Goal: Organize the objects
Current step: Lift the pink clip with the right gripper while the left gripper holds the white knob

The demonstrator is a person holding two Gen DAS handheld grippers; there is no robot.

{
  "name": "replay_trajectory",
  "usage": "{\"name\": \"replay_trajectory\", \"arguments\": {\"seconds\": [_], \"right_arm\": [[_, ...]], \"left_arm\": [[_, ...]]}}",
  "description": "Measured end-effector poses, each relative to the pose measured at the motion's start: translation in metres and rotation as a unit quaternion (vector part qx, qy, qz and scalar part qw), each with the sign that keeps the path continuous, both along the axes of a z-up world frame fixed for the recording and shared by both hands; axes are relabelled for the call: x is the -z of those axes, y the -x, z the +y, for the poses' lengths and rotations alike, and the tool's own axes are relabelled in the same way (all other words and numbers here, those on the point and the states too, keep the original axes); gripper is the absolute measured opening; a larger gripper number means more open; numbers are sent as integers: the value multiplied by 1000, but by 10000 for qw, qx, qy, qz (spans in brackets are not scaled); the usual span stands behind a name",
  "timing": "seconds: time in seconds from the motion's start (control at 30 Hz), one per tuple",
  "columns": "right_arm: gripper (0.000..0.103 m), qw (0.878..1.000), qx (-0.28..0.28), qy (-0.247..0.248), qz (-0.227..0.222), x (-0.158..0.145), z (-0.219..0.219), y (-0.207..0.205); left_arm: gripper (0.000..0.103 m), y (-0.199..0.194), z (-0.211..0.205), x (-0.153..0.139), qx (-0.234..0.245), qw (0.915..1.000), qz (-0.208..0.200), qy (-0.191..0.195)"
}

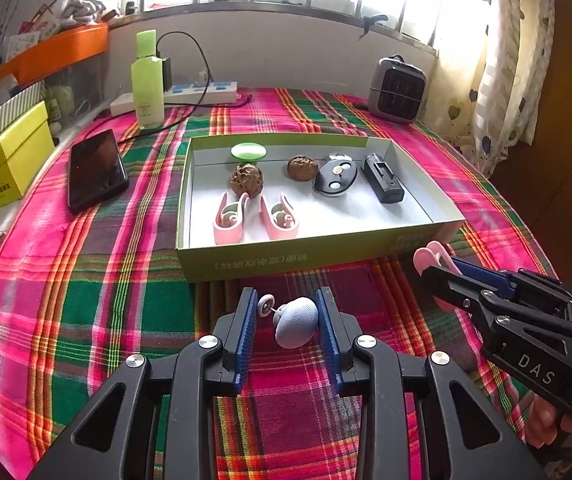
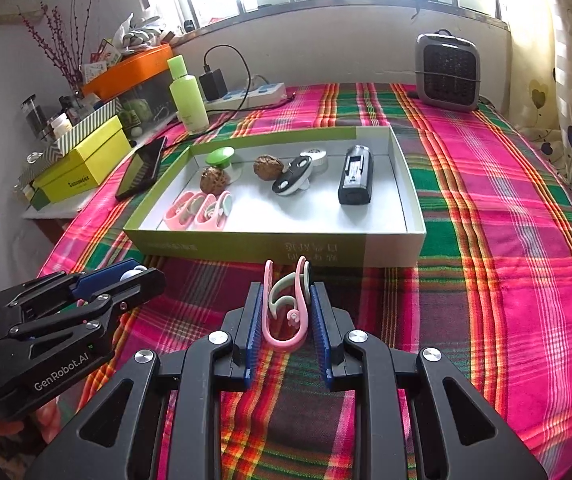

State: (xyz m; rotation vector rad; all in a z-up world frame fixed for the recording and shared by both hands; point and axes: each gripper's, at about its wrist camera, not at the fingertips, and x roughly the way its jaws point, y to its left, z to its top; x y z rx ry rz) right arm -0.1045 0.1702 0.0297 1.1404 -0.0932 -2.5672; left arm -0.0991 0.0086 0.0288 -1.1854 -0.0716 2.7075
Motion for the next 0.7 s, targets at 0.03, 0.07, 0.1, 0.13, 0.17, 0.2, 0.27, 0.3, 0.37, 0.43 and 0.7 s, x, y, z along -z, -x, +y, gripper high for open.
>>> {"name": "replay_trajectory", "arguments": {"seconds": [0.03, 0.07, 0.1, 0.13, 0.17, 0.2, 0.27, 0.3, 0.37, 0.43, 0.7], "right_arm": [[24, 10000, -5, 0, 35, -2, 0, 0], [24, 10000, -10, -6, 71, -5, 0, 1], [24, 9999, -13, -6, 115, -8, 0, 1], [24, 9999, -12, -6, 162, -11, 1, 2], [24, 9998, -14, -2, 202, -14, 1, 3], [24, 9997, -15, -2, 230, -16, 2, 3], [24, 9996, -8, -22, 287, -21, 1, 8], [24, 9995, -5, -33, 312, -22, 2, 9], [24, 9994, -4, -40, 347, -25, 3, 12], [24, 9994, -5, -42, 357, -27, 3, 15], [24, 9995, -25, -39, 326, -27, 5, 30]], "left_arm": [[28, 1, 1, -2, 14, 10000, 16, -6], [28, 2, 2, -4, 14, 10000, 30, -14], [28, 3, 2, -6, 21, 10000, 57, -28], [28, 3, 4, -8, 31, 10000, 87, -24], [28, 4, 5, -11, 34, 9999, 124, -14], [28, 6, 6, -13, 41, 9999, 147, -17], [28, 9, 8, -17, 67, 9998, 184, -26], [28, 11, 8, -19, 71, 9998, 186, -49], [28, 16, 9, -21, 93, 9998, 165, -113], [28, 20, 10, -22, 101, 9997, 148, -148], [28, 41, 17, -26, 145, 9997, 135, -136]]}}
